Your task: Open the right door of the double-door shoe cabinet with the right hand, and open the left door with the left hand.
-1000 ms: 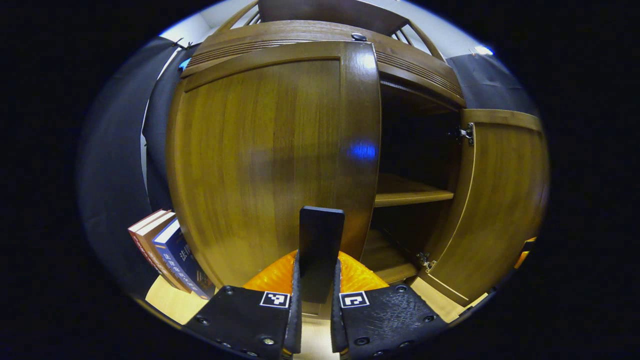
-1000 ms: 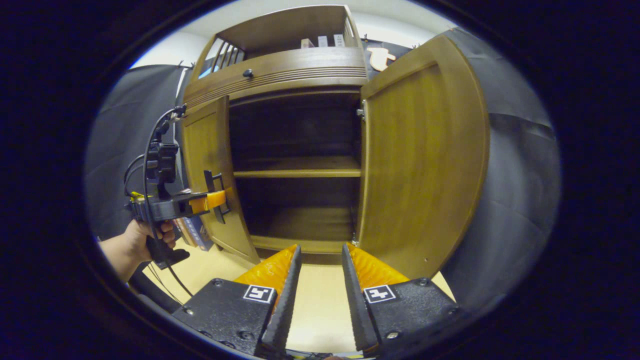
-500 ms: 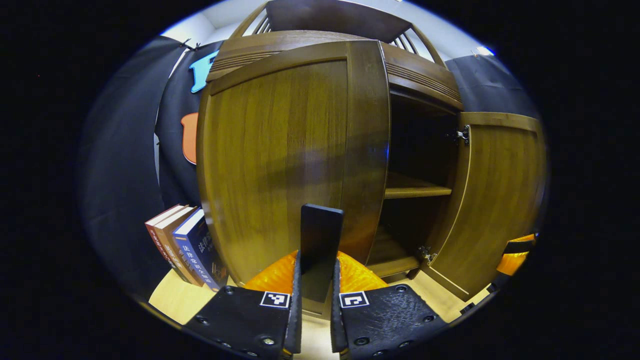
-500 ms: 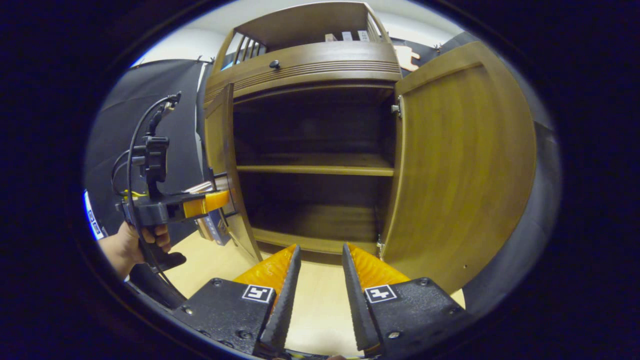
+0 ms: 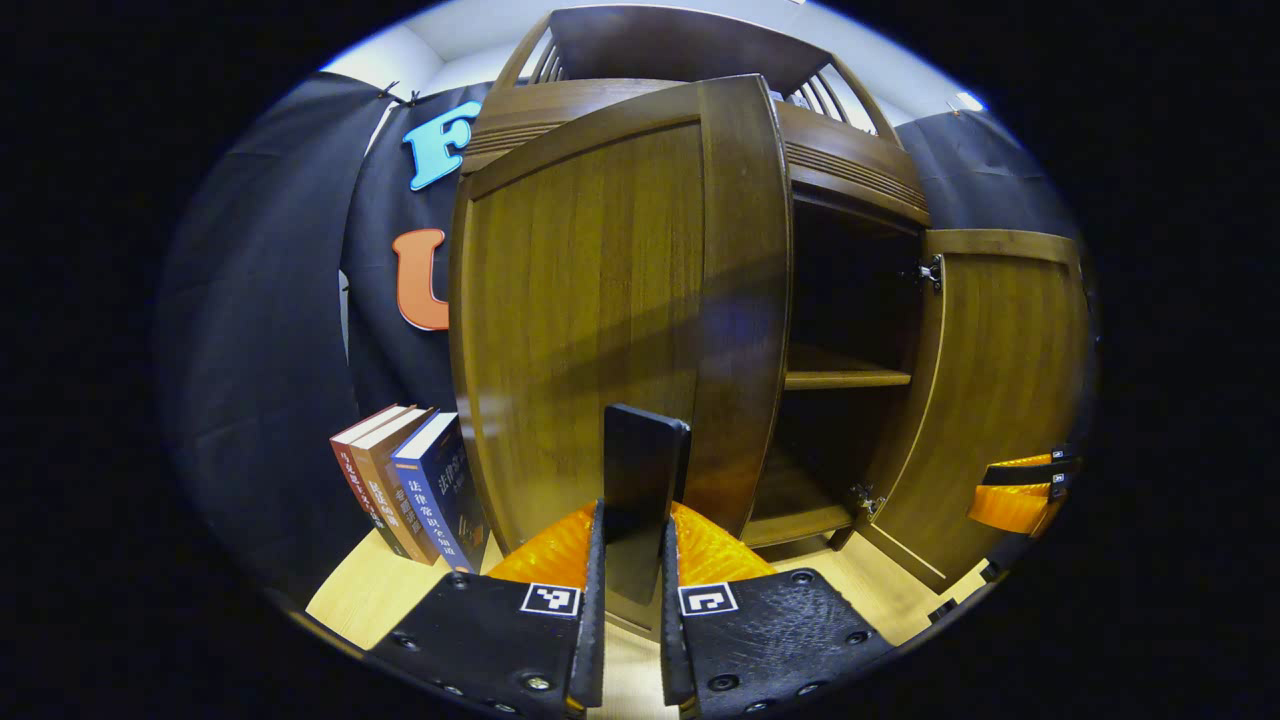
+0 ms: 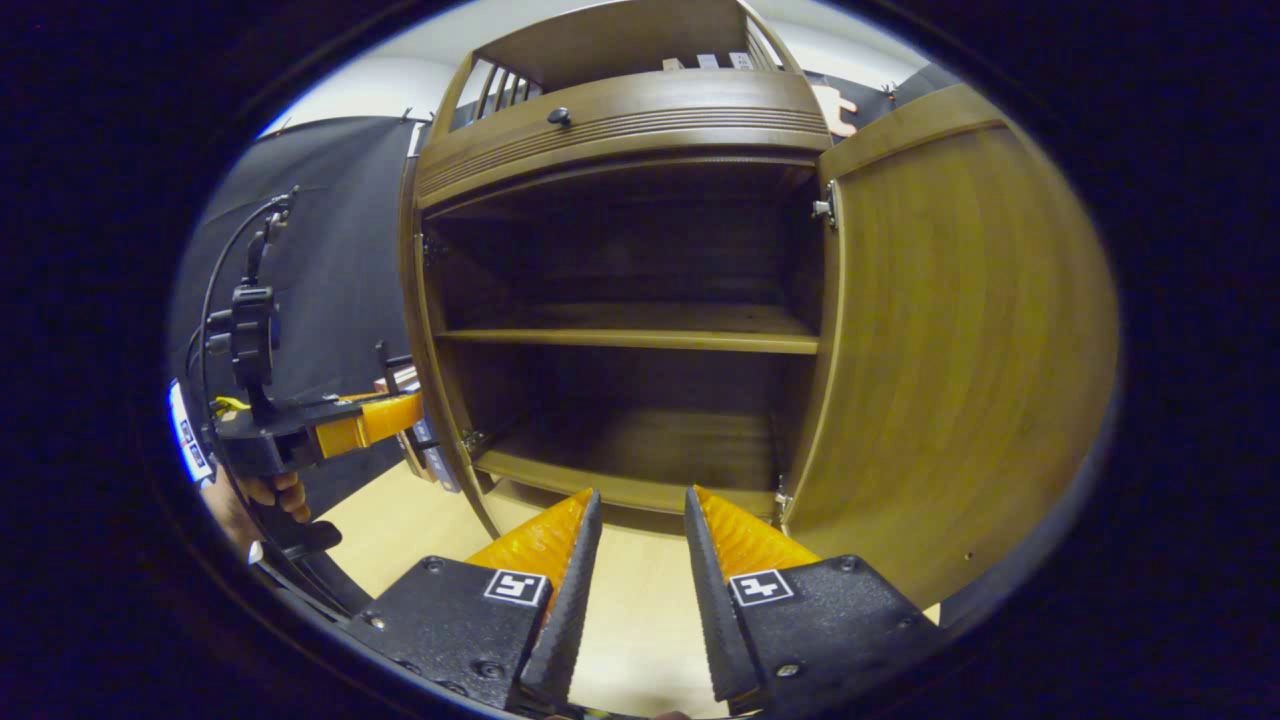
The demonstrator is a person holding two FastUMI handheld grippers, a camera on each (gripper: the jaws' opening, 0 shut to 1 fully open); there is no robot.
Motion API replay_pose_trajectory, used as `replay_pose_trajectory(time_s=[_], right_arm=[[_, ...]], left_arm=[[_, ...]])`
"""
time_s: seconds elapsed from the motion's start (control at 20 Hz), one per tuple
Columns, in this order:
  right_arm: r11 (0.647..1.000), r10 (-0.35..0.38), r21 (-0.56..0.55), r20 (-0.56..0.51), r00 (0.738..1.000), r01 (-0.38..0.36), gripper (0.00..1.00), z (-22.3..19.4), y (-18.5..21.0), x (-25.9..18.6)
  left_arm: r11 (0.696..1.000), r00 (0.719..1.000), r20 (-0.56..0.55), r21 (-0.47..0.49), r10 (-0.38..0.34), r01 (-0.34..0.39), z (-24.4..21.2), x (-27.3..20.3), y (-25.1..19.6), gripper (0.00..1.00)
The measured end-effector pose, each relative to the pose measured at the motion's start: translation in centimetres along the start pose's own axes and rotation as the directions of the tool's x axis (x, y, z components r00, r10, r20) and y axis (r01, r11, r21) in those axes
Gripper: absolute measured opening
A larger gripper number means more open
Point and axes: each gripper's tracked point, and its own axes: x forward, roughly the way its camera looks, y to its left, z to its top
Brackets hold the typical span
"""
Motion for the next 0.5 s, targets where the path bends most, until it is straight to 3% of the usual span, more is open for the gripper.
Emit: replay_pose_trajectory(time_s=[0.5], right_arm=[[0.994,0.106,-0.029,-0.019,0.994,-0.107,0.56,0.0,3.7,1.6]], left_arm=[[0.99,0.99,-0.019,-0.013,0.137,-0.137,-0.9,-4.2,5.1,0.21]])
